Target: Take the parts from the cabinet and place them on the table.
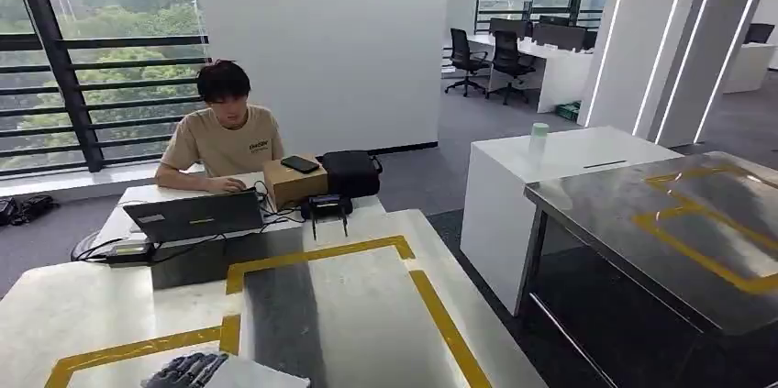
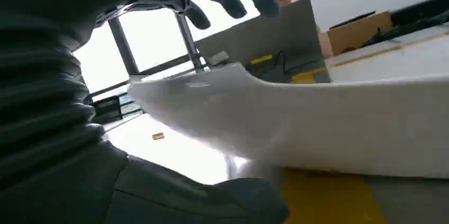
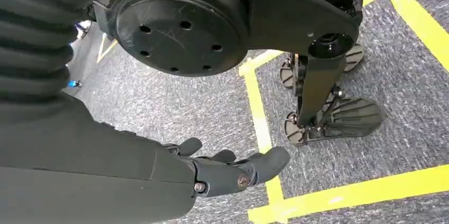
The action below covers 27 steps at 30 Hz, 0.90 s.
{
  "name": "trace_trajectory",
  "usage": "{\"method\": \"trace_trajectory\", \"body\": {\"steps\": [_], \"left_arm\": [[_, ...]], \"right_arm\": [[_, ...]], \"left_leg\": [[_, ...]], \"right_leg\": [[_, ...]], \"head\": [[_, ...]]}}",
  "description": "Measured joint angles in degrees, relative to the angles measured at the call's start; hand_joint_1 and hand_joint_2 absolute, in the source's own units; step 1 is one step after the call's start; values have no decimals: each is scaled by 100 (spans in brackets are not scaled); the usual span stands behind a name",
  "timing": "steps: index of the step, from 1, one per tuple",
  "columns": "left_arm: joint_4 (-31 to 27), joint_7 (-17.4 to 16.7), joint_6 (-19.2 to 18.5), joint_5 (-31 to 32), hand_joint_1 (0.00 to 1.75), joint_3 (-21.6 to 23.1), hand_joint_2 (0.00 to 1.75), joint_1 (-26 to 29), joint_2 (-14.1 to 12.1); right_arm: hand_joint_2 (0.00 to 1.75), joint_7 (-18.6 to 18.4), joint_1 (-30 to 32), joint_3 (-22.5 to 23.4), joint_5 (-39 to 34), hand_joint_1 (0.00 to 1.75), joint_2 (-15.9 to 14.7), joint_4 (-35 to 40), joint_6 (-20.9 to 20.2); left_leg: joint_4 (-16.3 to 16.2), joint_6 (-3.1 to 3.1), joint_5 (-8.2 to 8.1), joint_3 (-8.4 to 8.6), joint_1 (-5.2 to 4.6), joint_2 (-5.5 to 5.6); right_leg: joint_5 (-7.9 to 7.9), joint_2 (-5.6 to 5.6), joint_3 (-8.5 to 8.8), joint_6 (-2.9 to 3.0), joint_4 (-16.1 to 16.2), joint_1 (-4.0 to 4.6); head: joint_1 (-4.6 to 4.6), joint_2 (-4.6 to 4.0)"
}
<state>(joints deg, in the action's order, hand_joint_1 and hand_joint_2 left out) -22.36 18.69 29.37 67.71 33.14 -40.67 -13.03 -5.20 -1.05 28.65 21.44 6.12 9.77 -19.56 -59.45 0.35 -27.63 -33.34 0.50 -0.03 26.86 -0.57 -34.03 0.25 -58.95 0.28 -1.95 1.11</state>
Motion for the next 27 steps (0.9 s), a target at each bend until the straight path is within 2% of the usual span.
{"method": "trace_trajectory", "body": {"steps": [6,12,16,17,18,19,21,22,23,24,25,26,27], "left_arm": [[-6,-205,-26,-120,0,2,0,94,-66],[-109,-260,7,-286,0,2,0,160,-83],[-142,-262,9,-297,0,0,0,161,-103],[-166,-264,11,-299,0,-4,0,165,-105],[-181,-264,18,-299,0,-4,0,164,-103],[-192,-266,22,-299,0,-4,0,160,-103],[-199,-264,24,-299,0,-4,0,177,-103],[-199,-264,24,-299,0,-4,0,182,-103],[-201,-266,42,-304,0,-4,0,194,-100],[-206,-266,77,-317,0,-4,0,206,-98],[-219,-269,149,-348,0,-9,0,220,-98],[-249,-269,235,-363,0,-24,0,235,-98],[-293,-271,320,-380,0,-50,0,246,-98]], "right_arm": [[0,26,4,11,-24,0,0,0,0],[0,42,4,28,-55,0,7,0,0],[0,42,3,48,-61,0,15,0,-2],[0,42,4,50,-63,0,15,0,0],[0,42,9,50,-63,0,15,0,0],[0,42,4,52,-63,0,15,0,0],[0,42,11,52,-63,0,17,0,-2],[0,42,19,52,-63,0,17,-2,0],[0,42,26,52,-63,0,15,-2,-2],[0,42,23,55,-66,0,15,-2,-2],[0,33,18,57,-74,0,15,0,0],[0,13,12,59,-88,0,13,-2,-2],[0,0,8,63,-92,0,15,-2,0]], "left_leg": [[2,0,0,1,-1,3],[-4,-14,-8,0,-52,14],[14,-68,-1,0,-88,16],[100,-119,50,46,-10,15],[137,-132,62,72,-17,1],[143,-165,70,76,-12,-9],[141,-163,67,74,-16,-13],[137,-164,66,72,-15,-15],[126,-147,76,71,-9,-16],[114,-137,70,71,0,-14],[97,-110,54,71,15,-10],[62,-64,27,70,35,-6],[23,-6,-3,55,41,-6]], "right_leg": [[3,3,0,4,1,0],[-7,9,2,-17,6,-40],[-19,9,7,-77,31,-75],[8,11,-4,-101,-1,-54],[80,19,-41,-119,-116,-60],[276,21,-198,-130,-424,-69],[665,22,-658,-152,-1326,-94],[720,22,-827,-165,-1627,-104],[644,22,-868,-176,-1678,-124],[473,24,-789,-186,-1485,-142],[217,31,-591,-196,-1067,-166],[-38,42,-308,-215,-514,-194],[-20,57,-143,-243,-139,-213]], "head": [[0,0],[0,0],[0,0],[2,0],[2,0],[4,0],[4,0],[4,0],[7,0],[4,0],[7,0],[4,0],[4,0]]}}
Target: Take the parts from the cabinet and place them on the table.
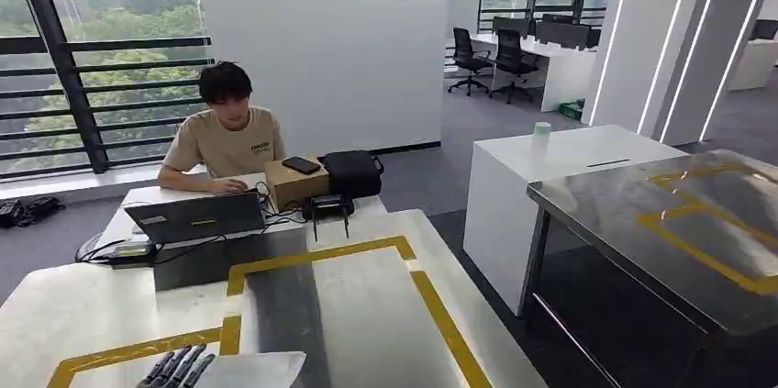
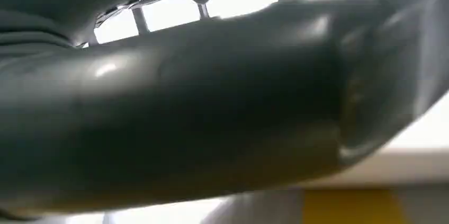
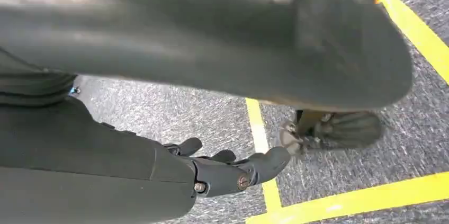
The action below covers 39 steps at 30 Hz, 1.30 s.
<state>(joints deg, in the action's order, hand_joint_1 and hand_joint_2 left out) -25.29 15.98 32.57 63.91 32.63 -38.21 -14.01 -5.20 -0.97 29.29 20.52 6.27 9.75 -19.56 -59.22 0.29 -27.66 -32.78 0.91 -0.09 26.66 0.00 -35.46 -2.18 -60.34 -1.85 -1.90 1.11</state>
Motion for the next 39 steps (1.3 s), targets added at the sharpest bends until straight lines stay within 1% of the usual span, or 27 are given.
{"method": "trace_trajectory", "body": {"steps": [1,3,6,7,9,10,11,13,15,16,17,19,20,21,22,24,25,26,28,29,30,31,32,34,36,37,39], "left_arm": [[-37,-2,46,-22,0,-24,0,8,-7],[-149,-24,153,-31,0,-70,0,48,0],[-286,-76,203,-31,0,-120,0,164,0],[-308,-105,221,-28,0,-127,0,189,-4],[-363,-184,258,-26,0,-177,0,263,-22],[-433,-260,291,-15,0,-238,0,369,-44],[-509,-338,304,26,0,-297,0,503,-61],[-662,-472,286,140,0,-391,0,741,-79],[-858,-559,223,251,0,-500,0,874,-113],[-944,-586,187,304,0,-568,0,929,-140],[-1009,-605,164,358,0,-648,0,974,-153],[-1062,-601,139,411,0,-778,0,1043,-192],[-1091,-570,140,415,0,-824,0,1104,-195],[-1099,-525,142,415,0,-859,0,1127,-197],[-1101,-479,144,418,0,-887,0,1138,-195],[-1104,-393,153,413,0,-968,0,1173,-197],[-1102,-367,153,394,0,-1001,0,1198,-197],[-1093,-339,153,378,0,-1025,0,1224,-201],[-1051,-286,183,328,0,-1079,0,1274,-208],[-1036,-265,216,300,0,-1112,0,1308,-212],[-1021,-249,240,265,0,-1136,0,1334,-227],[-1018,-229,255,249,0,-1158,0,1366,-238],[-1014,-219,280,232,0,-1193,0,1396,-273],[-992,-199,301,208,0,-1230,0,1422,-278],[-979,-192,303,195,0,-1252,0,1475,-300],[-966,-190,306,190,0,-1257,0,1506,-317],[-948,-181,306,186,0,-1265,0,1521,-334]], "right_arm": [[0,-4,1,0,-4,0,11,0,-2],[0,-53,-1,15,-11,0,17,0,0],[0,-37,-12,59,-13,0,15,0,0],[0,-15,-12,72,-11,0,15,0,0],[0,26,-14,83,4,0,15,0,-2],[0,26,-17,83,35,0,15,0,0],[0,26,-16,83,64,0,15,0,0],[0,37,-7,83,125,0,15,0,0],[0,33,-18,83,173,0,15,0,0],[0,31,-25,83,179,0,15,0,0],[0,35,-24,83,197,0,15,0,7],[0,35,-33,83,212,0,17,0,13],[0,20,-23,81,212,0,18,0,13],[0,4,-22,81,214,0,17,0,13],[0,-4,-20,81,214,0,17,0,13],[0,7,-27,81,214,0,24,0,13],[0,20,-33,81,214,0,22,0,13],[0,28,-32,81,216,0,22,0,11],[0,42,-25,81,234,0,13,0,13],[0,42,-27,81,254,0,0,0,13],[0,42,-33,79,273,0,-4,0,13],[0,42,-53,79,286,0,-7,2,13],[0,42,-61,74,302,0,-9,0,13],[0,37,-58,68,319,0,-9,0,13],[0,39,-61,66,332,0,-9,0,13],[0,39,-74,66,332,0,-9,0,13],[0,39,-76,66,334,0,-13,0,13]], "left_leg": [[-14,55,-9,-44,-19,19],[-32,137,-7,-12,-21,27],[-83,235,-80,-58,30,29],[-258,239,-270,-127,27,21],[-1027,234,-773,-414,12,24],[-1386,225,-934,-530,11,24],[-1534,208,-947,-544,6,24],[-1100,131,-677,-210,-21,23],[-173,17,-427,346,-75,20],[-16,9,-506,459,-114,10],[-3,30,-346,424,-149,12],[25,-39,-333,377,-187,14],[97,-92,-264,363,-171,10],[128,-121,-175,339,-128,-23],[138,-151,-109,292,-126,-8],[133,-180,35,121,-117,-9],[123,-179,96,36,-117,-17],[113,-170,157,-61,-116,-24],[77,-137,263,-242,-103,-29],[49,-113,310,-328,-91,-36],[15,-83,347,-392,-84,-35],[-12,-48,377,-441,-88,-39],[-20,-7,408,-448,-92,-46],[2,69,496,-430,-82,-50],[-7,142,528,-464,-59,-30],[-121,163,306,-552,-47,-15],[-837,204,-400,-737,-37,-9]], "right_leg": [[-48,-54,20,59,-78,66],[15,-70,-1,174,-45,63],[-53,-55,-22,319,11,75],[-75,-55,-37,352,18,83],[-119,-53,-105,414,18,116],[-145,-53,-143,439,17,140],[-175,-55,-181,453,17,162],[-252,-66,-273,457,16,200],[-340,-67,-355,439,12,218],[-383,-59,-364,406,24,228],[-414,-51,-344,372,36,204],[-493,-43,-336,291,65,170],[-535,-50,-340,242,95,193],[-479,-51,-361,233,47,156],[-191,-46,-442,204,-104,171],[529,-41,-648,157,-858,150],[728,-40,-719,138,-1238,144],[754,-37,-725,120,-1518,139],[429,-34,-426,105,-1337,128],[267,-31,-110,105,-941,125],[226,-28,262,112,-458,123],[476,-27,541,135,2,127],[450,-59,592,213,65,176],[415,-54,559,294,91,195],[290,-18,482,403,150,167],[234,-3,440,434,160,170],[115,0,293,486,157,180]], "head": [[2,0],[-7,0],[-7,0],[-7,0],[-9,0],[-4,0],[-9,0],[-7,0],[-4,0],[4,2],[0,0],[0,0],[-2,0],[-2,0],[2,0],[4,0],[2,0],[4,0],[4,0],[4,0],[4,0],[4,0],[-2,0],[-13,0],[-9,0],[-11,0],[-26,0]]}}
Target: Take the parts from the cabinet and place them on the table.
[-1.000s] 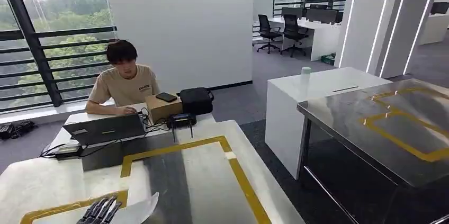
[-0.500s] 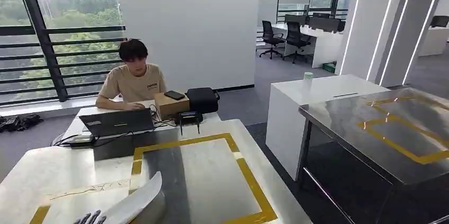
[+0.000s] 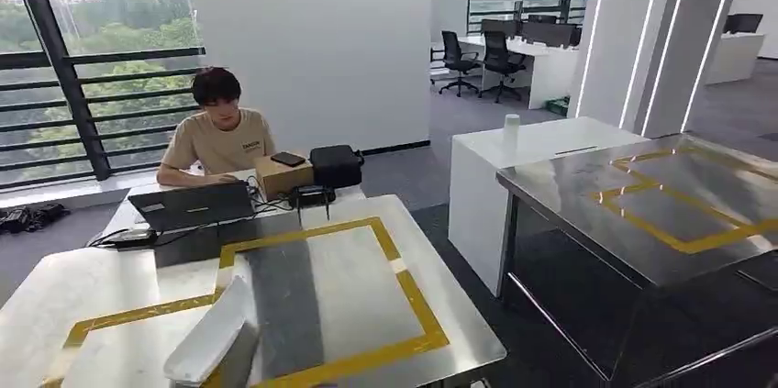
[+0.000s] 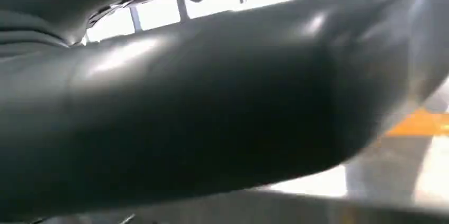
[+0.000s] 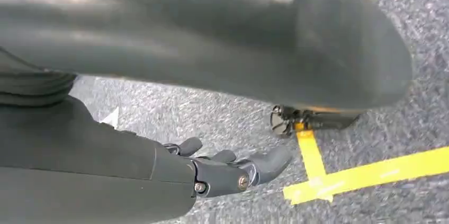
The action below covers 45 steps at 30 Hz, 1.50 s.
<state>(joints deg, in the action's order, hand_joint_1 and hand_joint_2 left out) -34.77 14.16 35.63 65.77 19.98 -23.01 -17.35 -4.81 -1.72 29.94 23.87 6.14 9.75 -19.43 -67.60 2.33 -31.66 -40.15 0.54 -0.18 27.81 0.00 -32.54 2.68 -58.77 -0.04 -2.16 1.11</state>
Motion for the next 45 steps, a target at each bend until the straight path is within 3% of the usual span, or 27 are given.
{"method": "trace_trajectory", "body": {"steps": [2,3,4,6,8,11,12,13,16,17,18,21,22,23,25,27,28,29,31,32,33,35,37,38,39,43,45], "left_arm": [[15,2,0,-2,0,0,0,23,0],[26,4,0,-2,0,0,0,40,0],[31,9,0,-4,0,0,0,50,0],[33,9,-13,-11,0,-2,0,49,2],[24,13,-26,11,0,-2,0,36,13],[66,37,-42,26,0,-4,0,14,70],[99,72,-77,17,0,-4,0,-4,105],[153,101,-99,-13,0,-6,0,-50,138],[384,262,-225,-362,0,-89,0,-32,262],[508,306,-279,-514,0,-148,0,12,308],[630,332,-363,-676,0,-208,0,88,372],[987,655,-977,-1656,0,-549,0,374,627],[1076,774,-1261,-2088,0,-711,0,475,722],[1184,831,-1715,-2717,0,-1001,0,601,852],[1456,646,-2353,-3843,0,-1647,0,863,1126],[1715,172,-2485,-4682,0,-2433,0,1176,1329],[1832,-62,-2444,-4935,0,-2790,0,1340,1428],[1902,-156,-2413,-5036,0,-3024,0,1523,1473],[2030,-242,-2393,-5084,0,-3463,0,1733,1578],[2079,-284,-2389,-5086,0,-3609,0,1776,1615],[2124,-315,-2387,-5086,0,-3743,0,1800,1659],[2181,-369,-2387,-5086,0,-3924,0,1827,1712],[2214,-393,-2387,-5086,0,-4045,0,1833,1744],[2218,-396,-2385,-5086,0,-4087,0,1825,1751],[2223,-393,-2385,-5086,0,-4122,0,1820,1753],[2286,-446,-2336,-5079,0,-4253,0,1848,1781],[2301,-914,-2051,-4925,0,-4268,0,1868,1786]], "right_arm": [[0,0,2,0,0,0,0,0,0],[0,0,1,0,0,0,0,0,0],[0,-2,2,0,4,0,0,0,0],[0,-24,0,0,15,0,0,0,0],[0,-37,-3,-2,15,0,0,2,0],[0,-74,-8,-2,-2,0,7,2,0],[0,-81,7,0,-2,0,7,0,0],[0,-81,16,0,-2,0,4,0,0],[0,-65,11,0,9,0,9,0,-11],[0,-66,8,0,13,0,7,0,-11],[0,-66,10,0,17,0,7,0,-11],[0,-13,23,0,33,0,2,0,0],[0,-6,13,0,33,0,0,0,0],[0,-9,-3,0,35,0,0,2,0],[0,-32,7,-2,76,0,0,0,0],[0,-96,29,-4,103,0,-2,0,0],[0,-131,19,-9,127,0,-2,0,0],[0,-149,23,-13,138,0,-7,0,0],[0,-155,37,-13,146,0,-26,0,0],[0,-164,37,-13,151,0,-31,0,0],[0,-181,33,-13,151,0,-35,0,0],[0,-186,30,-20,153,0,-37,0,0],[0,-188,19,-22,153,0,-44,0,0],[0,-197,20,-22,153,0,-48,2,0],[0,-186,17,-22,153,0,-50,2,0],[0,-184,16,-31,153,0,-55,2,2],[0,-182,38,-35,184,0,-52,0,2]], "left_leg": [[-706,30,-326,-110,5,0],[-811,34,-238,-54,6,1],[-690,28,-43,106,8,0],[85,6,264,722,15,0],[928,-45,-29,1296,-30,21],[917,-197,73,1165,-105,27],[973,-276,160,1117,-57,5],[972,-321,225,1054,-53,-21],[970,-384,440,832,-56,-28],[959,-381,513,741,-58,-38],[949,-371,585,636,-58,-55],[906,-329,764,354,-49,-79],[876,-301,818,290,-47,-77],[853,-265,848,238,-72,-73],[872,-190,927,277,-70,-99],[915,-114,1021,269,-48,-103],[834,-84,881,233,-22,-65],[625,-57,538,137,-24,-29],[-148,-19,-158,-60,-12,1],[-537,-4,-341,-132,-10,1],[-783,0,-320,-123,-4,1],[-645,-7,87,191,5,0],[186,-36,234,896,11,2],[767,-54,-19,1396,-7,8],[1050,-125,-129,1494,-44,25],[1041,-327,66,1318,-59,-35],[1039,-408,191,1165,-61,-45]], "right_leg": [[-130,6,-171,0,-7,17],[-198,9,-241,-6,-14,21],[-265,8,-342,-16,-24,22],[-388,4,-521,-54,-55,20],[-474,0,-590,-123,-79,34],[-647,1,-577,-237,-13,-18],[-697,-11,-602,-260,-21,-11],[-499,-21,-669,-273,-125,-30],[555,-20,-958,-333,-1211,-33],[680,-20,-1003,-347,-1565,-32],[615,-20,-966,-353,-1766,-33],[81,-18,-258,-342,-1066,-41],[134,-22,163,-327,-529,-40],[413,-31,491,-295,0,-21],[392,-44,463,-232,38,14],[279,-45,392,-133,55,13],[212,-26,342,-81,72,-8],[162,-35,276,-39,75,-10],[40,-16,127,-14,74,8],[-29,16,36,-16,70,20],[-100,50,-58,-22,68,29],[-243,91,-264,-46,59,36],[-381,93,-408,-89,25,32],[-423,89,-458,-127,2,46],[-467,97,-476,-163,-19,43],[-564,63,-511,-305,-29,-28],[149,37,-677,-357,-512,-28]], "head": [[2,0],[4,0],[2,0],[4,0],[4,0],[6,0],[2,0],[4,-2],[11,0],[15,0],[11,0],[19,0],[15,0],[28,2],[15,0],[11,0],[9,0],[4,0],[-15,0],[-13,0],[-13,0],[-11,0],[-11,0],[-11,2],[-7,0],[-9,-4],[11,-4]]}}
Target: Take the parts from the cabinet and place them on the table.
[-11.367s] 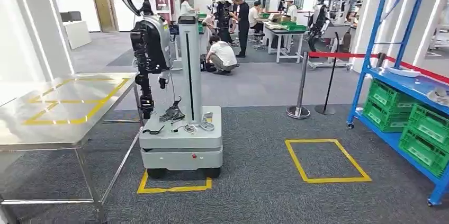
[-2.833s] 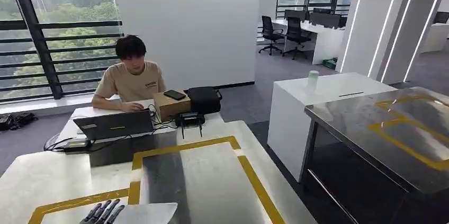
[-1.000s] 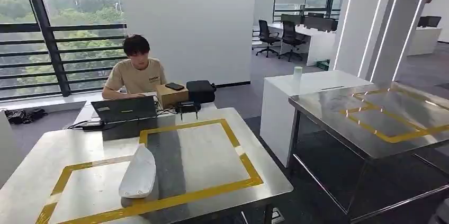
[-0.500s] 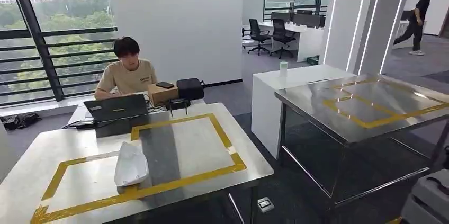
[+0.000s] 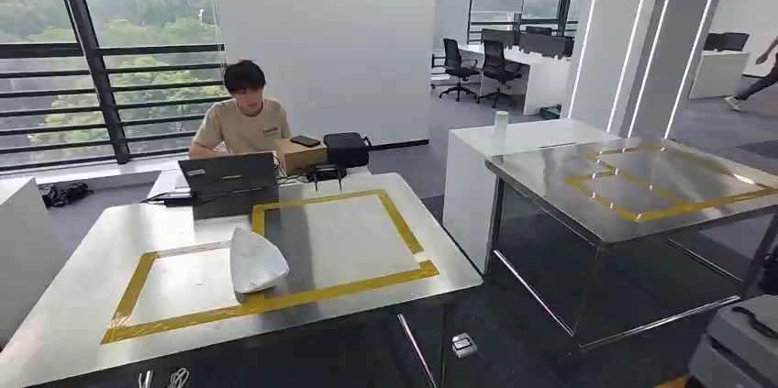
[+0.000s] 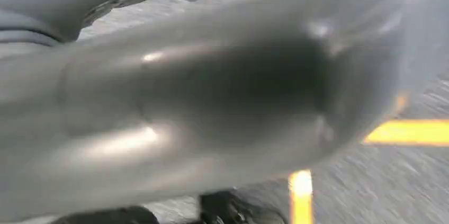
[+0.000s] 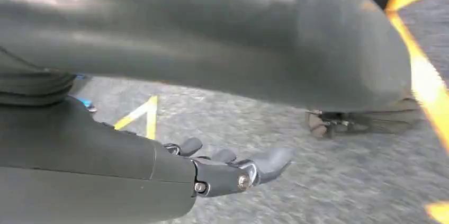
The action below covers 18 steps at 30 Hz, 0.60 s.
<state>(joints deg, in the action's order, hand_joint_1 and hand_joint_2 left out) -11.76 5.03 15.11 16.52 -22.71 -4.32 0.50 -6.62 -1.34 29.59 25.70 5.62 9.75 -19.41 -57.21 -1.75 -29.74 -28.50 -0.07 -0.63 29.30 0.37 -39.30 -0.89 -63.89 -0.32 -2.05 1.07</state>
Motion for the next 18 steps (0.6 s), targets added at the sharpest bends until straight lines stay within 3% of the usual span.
{"method": "trace_trajectory", "body": {"steps": [1,2,3,4,5,6,7,8,9,12,13,14,15,17,18], "left_arm": [[22,-323,155,84,0,2,0,26,18],[42,-596,235,141,0,2,0,64,29],[66,-722,233,234,0,2,0,120,42],[74,-767,207,332,0,9,0,158,55],[83,-778,159,426,0,30,0,177,72],[92,-776,117,537,0,74,0,186,85],[103,-754,84,649,0,140,0,197,105],[105,-731,63,763,0,193,0,206,114],[109,-691,43,906,0,254,0,224,125],[120,-472,-102,1521,0,621,0,214,129],[127,-415,-167,1700,0,774,0,204,129],[127,-396,-255,1837,0,905,0,186,136],[127,-413,-359,1976,0,1042,0,159,153],[125,-525,-519,2181,0,1269,0,22,199],[122,-553,-594,2252,0,1362,0,-54,219]], "right_arm": [[0,27,-1,-2,2,0,-2,0,-29],[0,62,-2,-2,2,0,-7,0,-28],[0,77,-1,-2,0,0,-18,2,-28],[0,79,1,-2,0,0,-37,0,-28],[0,74,5,-2,4,0,-46,2,-28],[0,72,5,-2,15,0,-61,2,-24],[0,77,-5,-7,52,0,-72,2,-24],[0,77,-28,-17,74,0,-89,2,-24],[0,64,-45,-39,92,0,-92,2,-24],[0,-17,-68,-66,89,0,-90,2,-24],[0,-8,-70,-66,65,0,-70,2,-24],[0,27,-88,-63,63,0,-46,2,-24],[0,90,-103,-63,68,0,-44,2,-13],[0,140,-164,-72,144,0,13,2,-7],[0,131,-199,-98,201,0,48,2,-7]], "left_leg": [[-4,-6,68,-81,-3,-6],[-8,-6,129,-161,-9,-17],[-19,-6,197,-258,-13,-31],[-35,-5,266,-322,-13,-38],[-55,1,324,-419,-12,-35],[-93,16,395,-547,-8,-29],[-132,45,454,-647,-5,-2],[-172,77,491,-701,-3,-4],[-198,118,524,-732,-23,-8],[-146,227,701,-740,14,-23],[-173,263,696,-774,11,-5],[-266,293,495,-838,27,20],[-507,310,162,-920,31,32],[-1306,352,-466,-1076,50,34],[-1618,365,-568,-1109,52,34]], "right_leg": [[364,0,-91,-21,-428,-7],[582,0,-145,-33,-821,-8],[623,0,-152,-39,-1128,-8],[472,0,-73,-39,-1227,-8],[275,0,69,-33,-1137,-8],[32,-1,343,-23,-829,-8],[-57,-1,746,-3,-319,-7],[136,-5,1106,29,213,-3],[319,-15,1349,72,638,42],[227,-19,1228,176,620,72],[139,4,1184,237,676,34],[73,31,1131,275,673,37],[15,33,1055,315,671,37],[-127,34,873,337,656,54],[-199,41,776,331,643,60]], "head": [[0,0],[2,0],[4,2],[2,0],[7,0],[4,2],[11,2],[11,2],[11,4],[13,2],[9,2],[9,2],[2,4],[7,2],[0,2]]}}
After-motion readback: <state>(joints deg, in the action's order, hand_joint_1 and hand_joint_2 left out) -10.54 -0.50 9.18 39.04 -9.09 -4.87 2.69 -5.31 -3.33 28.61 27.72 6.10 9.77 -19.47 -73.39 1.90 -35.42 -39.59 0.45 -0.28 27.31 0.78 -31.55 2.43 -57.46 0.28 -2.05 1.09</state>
